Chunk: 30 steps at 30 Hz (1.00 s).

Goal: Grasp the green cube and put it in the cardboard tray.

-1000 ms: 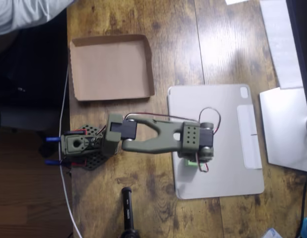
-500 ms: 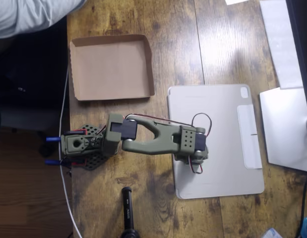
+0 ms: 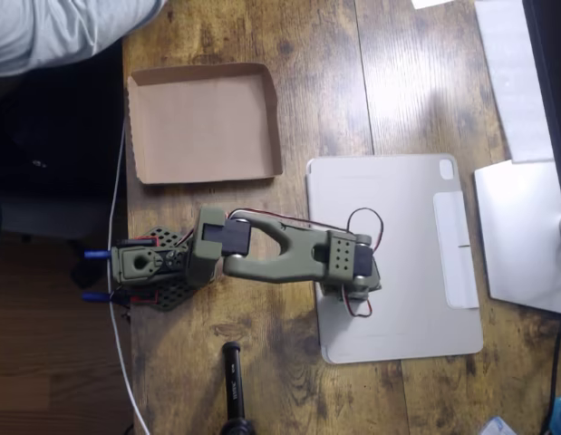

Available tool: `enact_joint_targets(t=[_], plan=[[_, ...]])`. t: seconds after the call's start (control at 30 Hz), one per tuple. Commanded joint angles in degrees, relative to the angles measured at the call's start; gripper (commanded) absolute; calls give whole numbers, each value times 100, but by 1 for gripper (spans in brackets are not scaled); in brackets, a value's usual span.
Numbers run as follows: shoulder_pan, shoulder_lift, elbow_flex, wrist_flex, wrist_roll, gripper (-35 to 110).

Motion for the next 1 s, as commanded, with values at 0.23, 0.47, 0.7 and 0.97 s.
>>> enact_joint_targets(t=[0.23, 0.47, 0.7, 0.97], plan=[[-123, 281, 167, -141, -149, 3], [-1784, 492, -457, 1266, 501, 2], [-4034, 949, -1521, 2786, 1485, 3], [-7040, 2039, -949, 3270, 2215, 4]])
